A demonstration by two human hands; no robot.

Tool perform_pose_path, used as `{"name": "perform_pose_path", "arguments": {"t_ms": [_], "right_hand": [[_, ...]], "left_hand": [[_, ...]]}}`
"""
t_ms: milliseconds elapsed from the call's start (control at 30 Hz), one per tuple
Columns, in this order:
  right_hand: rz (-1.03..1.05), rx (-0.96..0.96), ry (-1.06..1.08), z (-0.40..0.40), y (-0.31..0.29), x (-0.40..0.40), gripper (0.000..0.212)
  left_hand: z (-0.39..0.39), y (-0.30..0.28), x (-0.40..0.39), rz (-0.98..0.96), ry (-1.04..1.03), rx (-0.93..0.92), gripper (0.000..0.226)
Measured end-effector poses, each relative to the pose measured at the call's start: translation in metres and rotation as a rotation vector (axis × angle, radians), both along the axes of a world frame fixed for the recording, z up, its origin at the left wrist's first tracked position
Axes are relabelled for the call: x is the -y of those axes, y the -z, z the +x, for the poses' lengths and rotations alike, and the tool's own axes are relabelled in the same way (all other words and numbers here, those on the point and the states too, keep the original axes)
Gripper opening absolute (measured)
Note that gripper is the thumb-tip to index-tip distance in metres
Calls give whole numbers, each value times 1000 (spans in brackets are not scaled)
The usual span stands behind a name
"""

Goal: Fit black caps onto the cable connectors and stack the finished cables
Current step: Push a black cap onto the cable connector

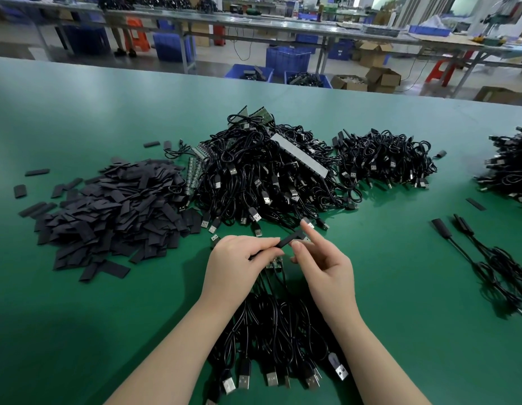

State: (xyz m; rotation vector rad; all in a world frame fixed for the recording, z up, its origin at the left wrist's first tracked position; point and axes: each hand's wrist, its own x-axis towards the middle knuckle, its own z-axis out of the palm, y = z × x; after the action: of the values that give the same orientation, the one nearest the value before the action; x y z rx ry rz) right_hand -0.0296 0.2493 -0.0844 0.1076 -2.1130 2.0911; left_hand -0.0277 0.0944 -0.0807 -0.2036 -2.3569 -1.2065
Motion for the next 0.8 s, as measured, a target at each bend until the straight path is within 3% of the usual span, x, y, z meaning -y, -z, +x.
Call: {"name": "perform_pose_path", "arguments": {"t_ms": [267, 400, 533, 700, 800], "right_hand": [[-77, 88, -86, 0, -1, -1, 45], [19, 92, -117, -1, -2, 1, 11], [6, 89, -138, 0, -4, -1, 22], [-11, 110, -116, -3, -2, -2, 25], [-86, 117, -59, -3, -1, -2, 28]], "left_hand": [[0, -2, 0, 28, -10, 5, 16], [1, -2, -3, -55, -12, -56, 17], [0, -1, -2, -54, 2, -1, 27], [0, 0, 1, -57, 47, 98, 54], [-2, -1, 1, -70, 64, 114, 47]]}}
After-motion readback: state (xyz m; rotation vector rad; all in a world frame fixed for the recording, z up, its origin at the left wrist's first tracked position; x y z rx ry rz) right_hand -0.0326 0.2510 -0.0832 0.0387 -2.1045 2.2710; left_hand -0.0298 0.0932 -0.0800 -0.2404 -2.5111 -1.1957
